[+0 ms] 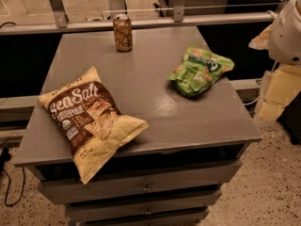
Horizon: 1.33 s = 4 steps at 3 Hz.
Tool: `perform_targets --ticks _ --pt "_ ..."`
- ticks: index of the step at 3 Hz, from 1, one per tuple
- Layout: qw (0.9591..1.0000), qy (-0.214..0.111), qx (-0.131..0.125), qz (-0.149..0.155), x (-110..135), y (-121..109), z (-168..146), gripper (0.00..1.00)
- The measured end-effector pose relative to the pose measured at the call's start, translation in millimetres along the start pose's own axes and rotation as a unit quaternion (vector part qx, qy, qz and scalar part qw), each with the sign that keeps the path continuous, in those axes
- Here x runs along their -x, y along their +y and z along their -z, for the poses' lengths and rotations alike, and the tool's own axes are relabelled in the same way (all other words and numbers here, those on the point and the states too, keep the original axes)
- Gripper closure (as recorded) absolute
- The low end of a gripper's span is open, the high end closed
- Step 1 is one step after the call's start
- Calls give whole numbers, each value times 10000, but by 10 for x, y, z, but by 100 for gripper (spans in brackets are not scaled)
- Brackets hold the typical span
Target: Pick orange can
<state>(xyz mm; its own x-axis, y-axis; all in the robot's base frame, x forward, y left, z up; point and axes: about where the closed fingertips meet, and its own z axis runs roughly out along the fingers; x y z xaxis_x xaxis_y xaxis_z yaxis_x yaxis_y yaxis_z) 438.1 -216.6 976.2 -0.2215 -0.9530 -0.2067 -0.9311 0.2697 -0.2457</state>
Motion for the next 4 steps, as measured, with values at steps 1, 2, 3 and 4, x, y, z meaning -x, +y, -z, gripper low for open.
perform_targets --ticks 1,2,3,4 --pt "10000 0 -1 0 0 0 0 0" --pt "9994 -321 83 73 214 -200 -242 0" --pt "9961 -861 202 -26 640 -638 -723 0" --pt "9893 -1404 274 -277 1102 -1100 -1169 0"
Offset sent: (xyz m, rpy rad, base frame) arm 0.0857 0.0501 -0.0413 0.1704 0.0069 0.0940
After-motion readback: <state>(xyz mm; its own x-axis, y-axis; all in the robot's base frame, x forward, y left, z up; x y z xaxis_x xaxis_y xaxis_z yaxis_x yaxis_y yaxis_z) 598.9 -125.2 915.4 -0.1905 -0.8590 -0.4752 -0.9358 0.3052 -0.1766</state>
